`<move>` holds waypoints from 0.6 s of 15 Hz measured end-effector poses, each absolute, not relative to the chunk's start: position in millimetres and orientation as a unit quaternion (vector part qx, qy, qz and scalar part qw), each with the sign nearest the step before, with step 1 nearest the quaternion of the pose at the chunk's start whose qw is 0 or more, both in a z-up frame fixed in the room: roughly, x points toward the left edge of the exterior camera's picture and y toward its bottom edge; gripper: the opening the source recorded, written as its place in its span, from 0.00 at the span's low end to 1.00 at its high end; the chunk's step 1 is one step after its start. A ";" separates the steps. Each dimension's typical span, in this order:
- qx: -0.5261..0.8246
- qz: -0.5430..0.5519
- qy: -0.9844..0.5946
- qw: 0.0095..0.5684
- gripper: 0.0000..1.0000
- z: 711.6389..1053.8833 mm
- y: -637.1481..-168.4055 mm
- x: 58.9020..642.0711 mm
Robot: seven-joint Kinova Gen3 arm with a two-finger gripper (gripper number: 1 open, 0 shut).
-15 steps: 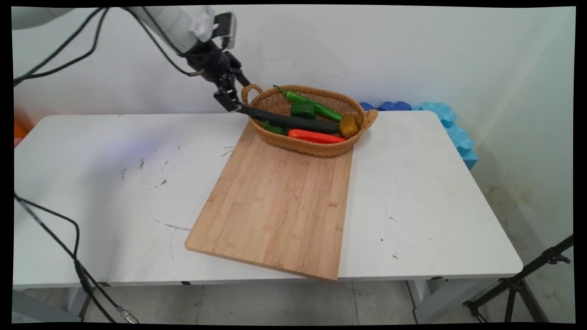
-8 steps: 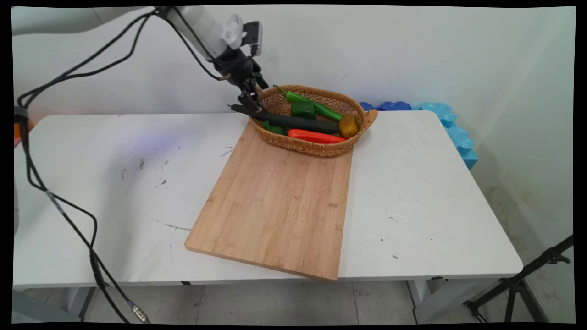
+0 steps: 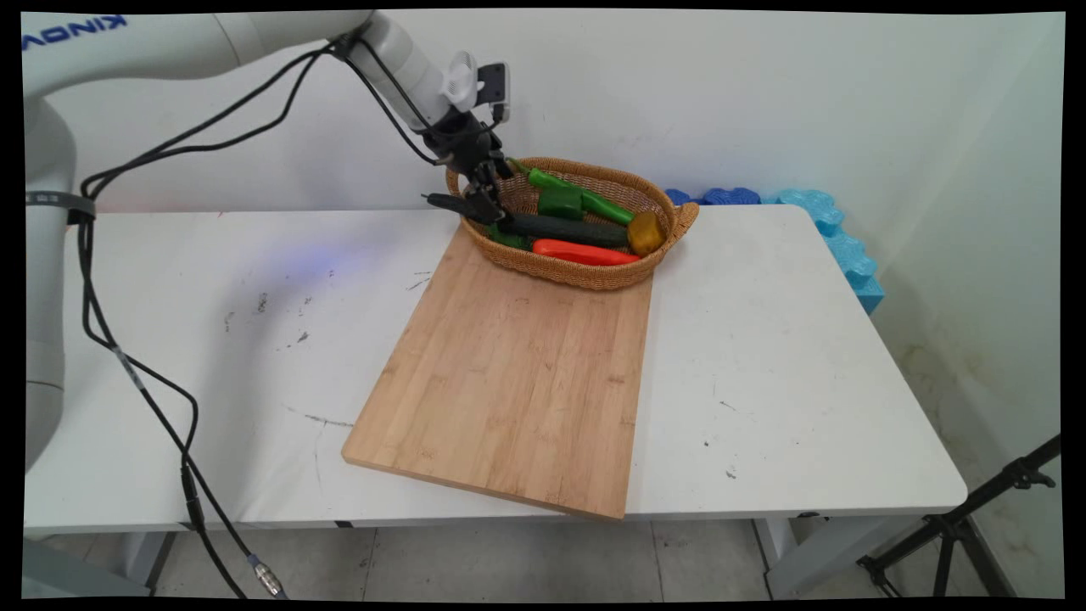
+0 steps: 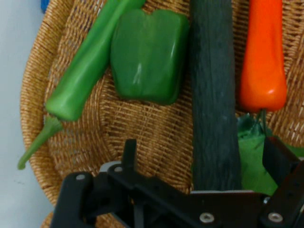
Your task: Pick up the cucumber from the vegetable basket
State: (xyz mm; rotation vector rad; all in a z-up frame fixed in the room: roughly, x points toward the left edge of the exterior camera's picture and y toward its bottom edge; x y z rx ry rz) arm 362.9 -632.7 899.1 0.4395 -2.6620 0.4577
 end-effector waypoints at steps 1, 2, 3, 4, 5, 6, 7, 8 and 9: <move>0.159 0.163 -0.953 0.201 1.00 895.0 -635.1 361.3; 0.160 0.161 -0.953 0.201 1.00 890.6 -637.6 359.2; 0.161 0.160 -0.953 0.201 1.00 886.5 -640.0 357.0; 0.162 0.158 -0.953 0.201 1.00 883.3 -641.8 355.4; 0.162 0.157 -0.953 0.200 1.00 879.5 -643.5 353.5; 0.163 0.156 -0.954 0.200 1.00 876.1 -645.0 351.9; 0.163 0.154 -0.954 0.200 1.00 872.8 -646.2 350.3; 0.164 0.153 -0.954 0.200 1.00 870.1 -647.1 349.1; 0.165 0.152 -0.954 0.199 1.00 866.9 -648.0 348.0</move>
